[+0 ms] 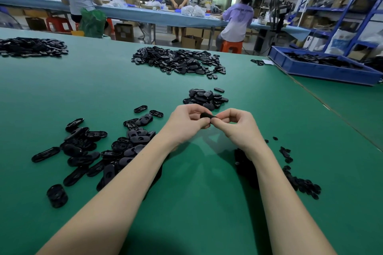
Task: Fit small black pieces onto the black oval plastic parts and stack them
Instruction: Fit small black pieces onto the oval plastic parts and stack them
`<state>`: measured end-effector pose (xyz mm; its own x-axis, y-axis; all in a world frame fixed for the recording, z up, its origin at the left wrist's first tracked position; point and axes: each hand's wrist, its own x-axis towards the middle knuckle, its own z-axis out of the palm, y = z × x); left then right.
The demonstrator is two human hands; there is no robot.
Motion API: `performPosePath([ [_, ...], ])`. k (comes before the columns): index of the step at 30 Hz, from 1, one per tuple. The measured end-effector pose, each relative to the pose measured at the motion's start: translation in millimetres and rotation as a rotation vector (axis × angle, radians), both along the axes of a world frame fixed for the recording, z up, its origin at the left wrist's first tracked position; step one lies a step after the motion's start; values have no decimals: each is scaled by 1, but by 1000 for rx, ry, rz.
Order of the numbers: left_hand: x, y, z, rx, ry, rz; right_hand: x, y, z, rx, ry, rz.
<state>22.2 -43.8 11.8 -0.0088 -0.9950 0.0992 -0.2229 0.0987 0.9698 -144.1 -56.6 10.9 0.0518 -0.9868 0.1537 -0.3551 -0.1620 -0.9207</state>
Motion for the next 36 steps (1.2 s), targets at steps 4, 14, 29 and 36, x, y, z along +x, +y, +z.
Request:
performPosePath([
  [4,8,-1,1,-97,-184,3,-7,-1,5,99,-179,3],
  [14,8,-9,-14,-236,-513,64,-7,-5,-2,110,-28,-45],
  [29,-36,-72,-10,-330,-1003,267,-14,-6,3,152,-194,-11],
  [36,-46,-81,-12,-288,-946,271,-17,-8,3,193,-285,-2],
])
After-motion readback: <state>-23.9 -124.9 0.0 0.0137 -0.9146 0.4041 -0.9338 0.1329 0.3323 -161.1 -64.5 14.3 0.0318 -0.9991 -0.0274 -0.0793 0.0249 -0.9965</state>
